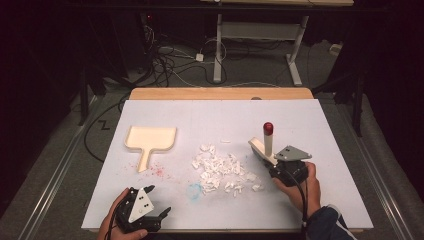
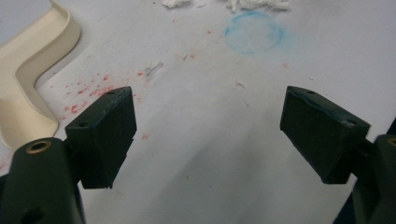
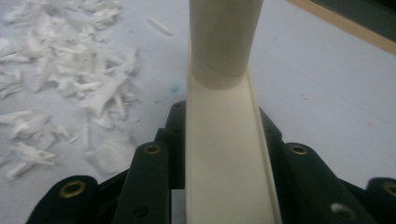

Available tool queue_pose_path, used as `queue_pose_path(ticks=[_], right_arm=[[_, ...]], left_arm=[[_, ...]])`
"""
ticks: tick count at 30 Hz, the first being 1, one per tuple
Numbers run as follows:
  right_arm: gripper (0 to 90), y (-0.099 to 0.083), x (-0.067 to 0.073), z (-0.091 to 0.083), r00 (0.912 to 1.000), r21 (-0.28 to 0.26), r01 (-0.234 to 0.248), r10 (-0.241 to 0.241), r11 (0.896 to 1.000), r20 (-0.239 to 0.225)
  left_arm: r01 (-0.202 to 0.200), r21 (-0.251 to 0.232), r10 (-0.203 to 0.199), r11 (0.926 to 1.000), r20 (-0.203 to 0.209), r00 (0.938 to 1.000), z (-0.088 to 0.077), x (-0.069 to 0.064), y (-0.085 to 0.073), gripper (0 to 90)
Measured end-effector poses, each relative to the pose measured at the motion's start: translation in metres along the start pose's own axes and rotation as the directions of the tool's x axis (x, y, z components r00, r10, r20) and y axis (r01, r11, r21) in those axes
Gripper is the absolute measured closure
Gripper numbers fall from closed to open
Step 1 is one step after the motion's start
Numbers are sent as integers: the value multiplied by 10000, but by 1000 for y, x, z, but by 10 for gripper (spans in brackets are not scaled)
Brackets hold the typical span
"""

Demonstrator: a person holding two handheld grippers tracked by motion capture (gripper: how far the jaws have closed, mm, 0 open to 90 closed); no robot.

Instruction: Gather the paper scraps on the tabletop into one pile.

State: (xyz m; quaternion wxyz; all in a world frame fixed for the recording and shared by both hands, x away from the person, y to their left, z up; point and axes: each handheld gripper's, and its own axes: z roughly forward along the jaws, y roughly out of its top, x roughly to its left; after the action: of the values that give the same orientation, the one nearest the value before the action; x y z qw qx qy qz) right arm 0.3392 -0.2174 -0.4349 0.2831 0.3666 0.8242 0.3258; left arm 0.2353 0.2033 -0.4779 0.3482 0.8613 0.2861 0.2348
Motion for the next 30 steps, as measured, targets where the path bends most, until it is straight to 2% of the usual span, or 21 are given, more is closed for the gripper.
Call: queue_pose_path(ticks=[1, 2, 4, 5, 6, 7, 8, 10, 13, 15, 17, 18, 20, 21, 22, 23, 25, 29, 30], right_arm=[[678, 0, 0, 0, 10000, 0, 0, 0, 10000, 0], [674, 2, 12, 1, 9995, 113, 276, -274, 9996, -141], [666, 5, 24, 3, 9983, 50, 501, -499, 9987, -313], [666, 5, 24, 3, 9983, 50, 501, -499, 9987, -313], [660, 7, 37, 7, 9965, 23, 710, -708, 9975, -451], [660, 7, 37, 7, 9965, 23, 710, -708, 9975, -451], [655, 11, 48, 10, 9953, -142, 717, -724, 9973, -639], [655, 13, 54, 11, 9944, -232, 780, -794, 9967, -690], [667, 24, 68, 14, 9900, -687, 738, -814, 9949, -1155], [670, 26, 70, 13, 9892, -812, 724, -820, 9941, -1217], [675, 30, 70, 10, 9883, -1017, 722, -849, 9922, -1270], [677, 31, 68, 8, 9874, -1115, 691, -839, 9914, -1345], [678, 36, 56, 3, 9862, -1385, 423, -635, 9895, -1527], [678, 36, 56, 3, 9862, -1385, 423, -635, 9895, -1527], [678, 38, 52, 3, 9852, -1462, 445, -676, 9883, -1575], [677, 43, 42, 3, 9805, -1633, 667, -950, 9843, -1720], [677, 45, 37, 4, 9777, -1769, 777, -1097, 9812, -1790], [677, 58, 16, 14, 9819, -2015, 707, -1037, 9769, -1583], [677, 61, 12, 19, 9845, -2112, 794, -1099, 9742, -1369]], left_arm=[[79, 43, -79, 10000, 63, 9999, 0, -1, 0, 175], [60, 47, -60, 10000, 79, 10000, 0, -1, 0, 175], [-86, 70, 86, 9999, 50, 10000, 1, -1, 1, 175], [0, 138, -1, 9999, 132, 9999, 2, -1, 0, 175], [-78, 109, 77, 9999, 100, 9999, 3, -1, 0, 175], [-116, 138, 114, 9998, 106, 9999, 3, -1, 1, 175], [-123, 156, 121, 9998, 127, 9998, 4, -1, 1, 175], [-157, 144, 155, 9998, 141, 9998, 4, -2, 1, 175], [-107, 122, 105, 9999, 157, 9998, 4, -2, 1, 176], [-10, 150, 6, 9999, 218, 9998, 4, -1, 0, 175], [-45, 41, 44, 10000, 154, 9999, 3, -1, 0, 175], [49, 102, -51, 9999, 208, 9998, 3, -1, 0, 175], [-20, 64, 19, 10000, 150, 9999, 2, 0, -1, 175], [22, 50, -23, 10000, 140, 9999, 2, 0, -1, 175], [26, 62, -26, 10000, 117, 9999, 2, 0, -1, 176], [32, 62, -32, 10000, 116, 9999, 2, 0, -1, 176], [137, 118, -138, 9998, 154, 9998, 2, 0, -2, 175], [319, 72, -321, 9995, 193, 9993, 3, 2, -2, 176], [347, 95, -349, 9994, 177, 9992, 4, 2, -2, 176]])
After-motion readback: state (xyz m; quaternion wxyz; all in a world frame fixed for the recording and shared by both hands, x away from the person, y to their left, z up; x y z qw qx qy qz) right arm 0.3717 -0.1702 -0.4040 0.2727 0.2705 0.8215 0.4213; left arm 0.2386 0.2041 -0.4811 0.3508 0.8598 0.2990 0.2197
